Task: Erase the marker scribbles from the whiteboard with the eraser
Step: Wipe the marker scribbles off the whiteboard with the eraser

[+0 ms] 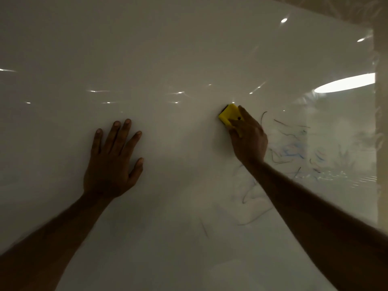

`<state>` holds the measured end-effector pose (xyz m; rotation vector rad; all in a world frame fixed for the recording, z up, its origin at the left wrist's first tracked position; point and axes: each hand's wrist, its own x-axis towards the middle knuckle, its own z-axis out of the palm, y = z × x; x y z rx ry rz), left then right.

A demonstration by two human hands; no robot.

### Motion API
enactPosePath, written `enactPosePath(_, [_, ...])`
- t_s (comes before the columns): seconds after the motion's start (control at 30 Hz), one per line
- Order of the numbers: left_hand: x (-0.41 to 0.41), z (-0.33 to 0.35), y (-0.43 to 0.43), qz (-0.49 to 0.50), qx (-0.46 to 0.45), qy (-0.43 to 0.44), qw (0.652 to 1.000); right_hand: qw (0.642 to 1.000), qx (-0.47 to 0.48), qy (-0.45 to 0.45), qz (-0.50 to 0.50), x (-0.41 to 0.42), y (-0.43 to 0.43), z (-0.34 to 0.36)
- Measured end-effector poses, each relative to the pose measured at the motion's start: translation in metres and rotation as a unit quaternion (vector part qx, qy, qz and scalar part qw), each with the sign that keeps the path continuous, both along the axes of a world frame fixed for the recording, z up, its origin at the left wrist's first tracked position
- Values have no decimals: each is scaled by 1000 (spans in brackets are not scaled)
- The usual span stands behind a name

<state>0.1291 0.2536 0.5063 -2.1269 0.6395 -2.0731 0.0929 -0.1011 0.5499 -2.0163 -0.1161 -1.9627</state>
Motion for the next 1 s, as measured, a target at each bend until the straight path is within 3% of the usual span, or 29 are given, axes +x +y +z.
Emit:
enactPosePath(0.07, [0, 0, 0, -1, 1, 0, 1000, 1000, 0, -23, 2, 1, 21, -26])
enactPosePath(0.2, [1, -2, 0, -3, 0, 0, 1000, 991, -122, -34, 44, -4, 56, -127])
enactPosePath(0.3, [1, 1, 1, 1, 3, 1, 1000, 961, -263, 21, 84, -13, 62, -209])
enactPosePath(0.37, [1, 2, 3, 4, 3, 3, 1000, 946, -303, 60, 98, -17, 49, -232])
enactPosePath(0.47, [1, 0, 2, 4, 2, 8, 1000, 955, -277, 62, 81, -12, 18, -206])
enactPosePath(0.57, [0, 0, 0, 1, -1, 8, 1000, 996, -74, 39, 26, -10, -1, -129])
enactPosePath(0.67, [0, 0, 0, -2, -4, 5, 1000, 995, 84, 25, 39, -9, -7, -67])
enactPosePath(0.8, [0, 0, 0, -2, -7, 5, 1000, 999, 37, 1, 25, -4, 24, -92])
enactPosePath(1.0, [-1, 1, 1, -2, -7, 11, 1000, 986, -121, 57, 101, -12, 84, -265])
